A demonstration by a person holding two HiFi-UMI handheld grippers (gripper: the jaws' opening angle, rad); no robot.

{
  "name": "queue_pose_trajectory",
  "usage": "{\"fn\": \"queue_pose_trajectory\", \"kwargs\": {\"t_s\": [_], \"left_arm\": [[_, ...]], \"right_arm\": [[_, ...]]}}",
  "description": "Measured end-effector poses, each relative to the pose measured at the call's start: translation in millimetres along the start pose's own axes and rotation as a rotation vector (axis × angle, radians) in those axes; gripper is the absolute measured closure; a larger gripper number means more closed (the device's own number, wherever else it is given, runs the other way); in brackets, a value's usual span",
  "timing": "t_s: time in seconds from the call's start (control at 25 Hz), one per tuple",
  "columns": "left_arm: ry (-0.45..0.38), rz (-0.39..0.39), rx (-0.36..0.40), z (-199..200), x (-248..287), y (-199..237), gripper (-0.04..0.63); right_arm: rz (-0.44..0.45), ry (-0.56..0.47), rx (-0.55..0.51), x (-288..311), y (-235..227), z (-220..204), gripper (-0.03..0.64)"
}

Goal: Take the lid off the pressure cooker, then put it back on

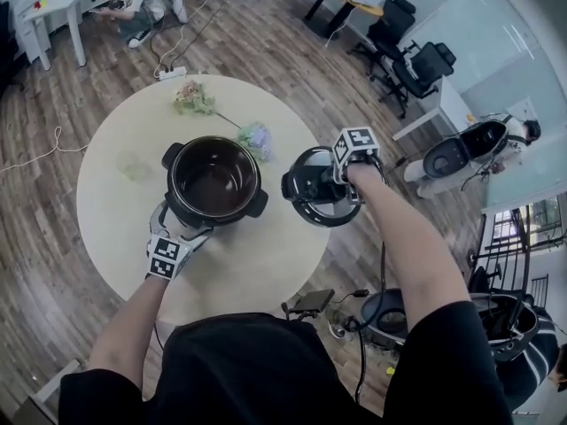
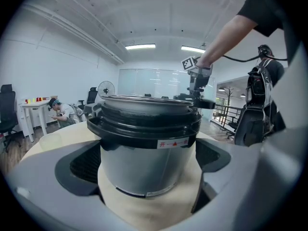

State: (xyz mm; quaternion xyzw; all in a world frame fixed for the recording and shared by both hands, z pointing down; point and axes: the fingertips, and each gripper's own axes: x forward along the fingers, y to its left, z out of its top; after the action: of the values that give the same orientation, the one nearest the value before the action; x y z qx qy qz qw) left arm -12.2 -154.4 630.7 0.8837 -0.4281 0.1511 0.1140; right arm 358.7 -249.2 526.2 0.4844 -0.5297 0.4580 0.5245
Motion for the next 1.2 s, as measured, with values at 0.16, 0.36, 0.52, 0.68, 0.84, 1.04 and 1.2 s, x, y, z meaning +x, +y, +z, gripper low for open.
{"fn": "queue_pose_trajectory", "kwargs": {"t_s": [0.16,0.36,0.52,0.68,0.84,1.04,1.2], "left_arm": [[0.018,-0.002,-0.004,-3,-4,3,0.005],[0.033,-0.003,-0.005,-9,-6,-1,0.005],[0.05,-0.004,-0.004,-5,-1,-1,0.005],[0.068,-0.003,-0.001,-3,3,-1,0.005],[0.079,-0.008,-0.004,-5,0,-1,0.005],[0.085,-0.003,-0.003,-6,-2,4,0.005],[0.083,-0.005,-0.002,-8,0,5,0.005]], "right_arm": [[0.005,0.029,0.025,52,3,-27,0.328],[0.043,0.038,0.023,114,27,-59,0.328],[0.076,0.041,0.004,148,44,-70,0.328],[0.082,0.015,0.0,181,50,-81,0.328],[0.05,-0.022,-0.03,199,43,-90,0.328],[0.098,-0.083,-0.038,206,42,-88,0.318],[0.16,-0.059,0.014,206,37,-95,0.29]]}}
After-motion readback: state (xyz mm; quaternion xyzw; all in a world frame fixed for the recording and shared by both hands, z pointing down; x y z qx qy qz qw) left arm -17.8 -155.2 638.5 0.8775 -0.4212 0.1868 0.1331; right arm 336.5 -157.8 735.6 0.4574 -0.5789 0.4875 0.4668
